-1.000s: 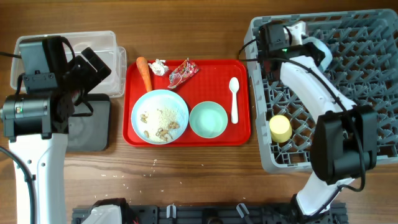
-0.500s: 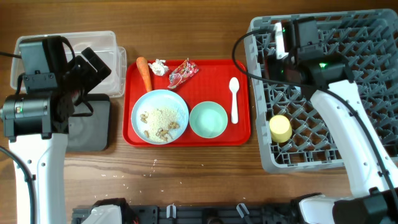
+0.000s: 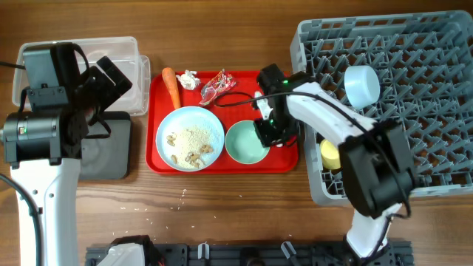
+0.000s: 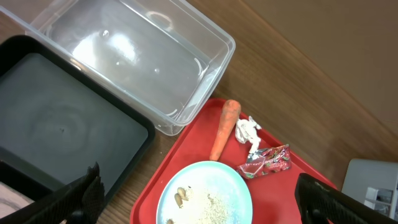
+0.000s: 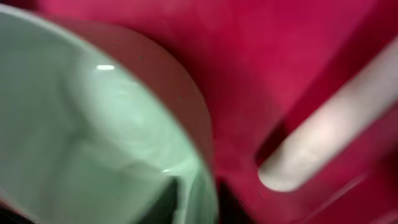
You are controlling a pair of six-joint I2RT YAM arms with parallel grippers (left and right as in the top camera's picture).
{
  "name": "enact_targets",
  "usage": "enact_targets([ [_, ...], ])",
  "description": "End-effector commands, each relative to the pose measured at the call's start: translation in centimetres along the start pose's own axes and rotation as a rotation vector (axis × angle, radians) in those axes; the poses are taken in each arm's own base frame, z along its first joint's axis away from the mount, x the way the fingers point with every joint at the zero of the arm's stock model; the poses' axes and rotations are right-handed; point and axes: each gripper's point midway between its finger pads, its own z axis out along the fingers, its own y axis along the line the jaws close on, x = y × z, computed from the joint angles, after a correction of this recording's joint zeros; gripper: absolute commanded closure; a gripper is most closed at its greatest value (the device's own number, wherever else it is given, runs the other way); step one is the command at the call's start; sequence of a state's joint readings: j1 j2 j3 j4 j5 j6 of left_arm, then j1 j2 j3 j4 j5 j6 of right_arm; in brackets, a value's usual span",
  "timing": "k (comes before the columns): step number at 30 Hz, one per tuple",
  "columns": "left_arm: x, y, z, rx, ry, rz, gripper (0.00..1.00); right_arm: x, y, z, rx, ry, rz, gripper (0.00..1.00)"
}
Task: Sort waste into correct bins and load items into the dishwasher rack
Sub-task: 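Grasp the mint green bowl on the tray with the right gripper, then carry the green bowl into the rack beside the blue bowl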
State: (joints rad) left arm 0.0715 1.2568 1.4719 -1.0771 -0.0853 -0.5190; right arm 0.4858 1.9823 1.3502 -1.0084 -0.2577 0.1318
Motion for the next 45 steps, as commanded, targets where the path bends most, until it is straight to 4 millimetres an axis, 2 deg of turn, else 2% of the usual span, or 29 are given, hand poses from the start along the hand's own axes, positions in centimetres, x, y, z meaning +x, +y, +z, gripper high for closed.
enact_targets([
  [1, -0.5, 0.1, -0.2, -0.007, -0.018, -0.017, 0.00, -0.1, 0.4, 0.0, -0.028, 0.001, 0.007, 0.96],
  [3, -0.5, 0.1, -0.2, -0.007, -0.018, -0.017, 0.00, -0.9, -0.6, -1.5, 0.031, -0.055, 0.052, 0.96],
  [5, -0.5, 0.1, -0.2, -0.007, -0.018, -0.017, 0.00, -2.1, -3.1, -4.9, 0.184, -0.182, 0.128, 0.96],
  [7, -0.5, 0.1, -0.2, -0.007, -0.018, -0.017, 0.00, -2.9, -5.1, -9.8, 0.300, -0.341, 0.180, 0.96],
  [8, -0.5, 0.1, -0.2, -0.007, -0.018, -0.017, 0.00, -3.0, -5.7, -11.5, 0.336, -0.396, 0.200, 0.96],
  [10, -0.5, 0.1, -0.2, -0.007, -0.018, -0.017, 0.00, -3.0, -8.1, -16.8, 0.444, -0.570, 0.293, 0.96],
  [11, -0.5, 0.1, -0.2, -0.007, -0.018, -0.017, 0.00, -2.4, -10.1, -20.6, 0.529, -0.687, 0.373, 0.96],
  [12, -0.5, 0.1, -0.2, -0.007, -0.018, -0.017, 0.00, -1.7, -11.8, -23.1, 0.602, -0.759, 0.423, 0.96],
  [14, -0.5, 0.1, -0.2, -0.007, -0.018, -0.017, 0.00, 1.2, -16.7, -29.3, 0.835, -0.904, 0.593, 0.96],
  [16, -0.5, 0.1, -0.2, -0.007, -0.018, -0.017, 0.00, 4.3, -20.7, -33.2, 1.050, -0.957, 0.752, 0.96],
  [18, -0.5, 0.1, -0.2, -0.007, -0.018, -0.017, 0.00, 7.3, -25.2, -36.1, 1.283, -0.899, 0.850, 0.96],
  [21, -0.5, 0.1, -0.2, -0.007, -0.018, -0.017, 0.00, 8.8, -29.7, -36.8, 1.421, -0.779, 0.896, 0.96],
  [23, -0.5, 0.1, -0.2, -0.007, -0.018, -0.017, 0.00, 9.1, -32.7, -36.1, 1.477, -0.678, 0.906, 0.96],
  [26, -0.5, 0.1, -0.2, -0.007, -0.018, -0.017, 0.00, 8.7, -35.0, -34.3, 1.508, -0.587, 0.901, 0.96],
  [28, -0.5, 0.1, -0.2, -0.007, -0.018, -0.017, 0.00, 7.5, -35.9, -33.2, 1.526, -0.533, 0.854, 0.95],
  [34, -0.5, 0.1, -0.2, -0.007, -0.018, -0.017, 0.00, 5.6, -37.5, -30.3, 1.552, -0.406, 0.763, 0.96],
  [43, -0.5, 0.1, -0.2, -0.007, -0.018, -0.017, 0.00, 4.3, -36.6, -26.5, 1.509, -0.375, 0.682, 0.96],
  [45, -0.5, 0.1, -0.2, -0.007, -0.018, -0.017, 0.00, 4.5, -36.5, -25.4, 1.506, -0.353, 0.666, 0.96],
])
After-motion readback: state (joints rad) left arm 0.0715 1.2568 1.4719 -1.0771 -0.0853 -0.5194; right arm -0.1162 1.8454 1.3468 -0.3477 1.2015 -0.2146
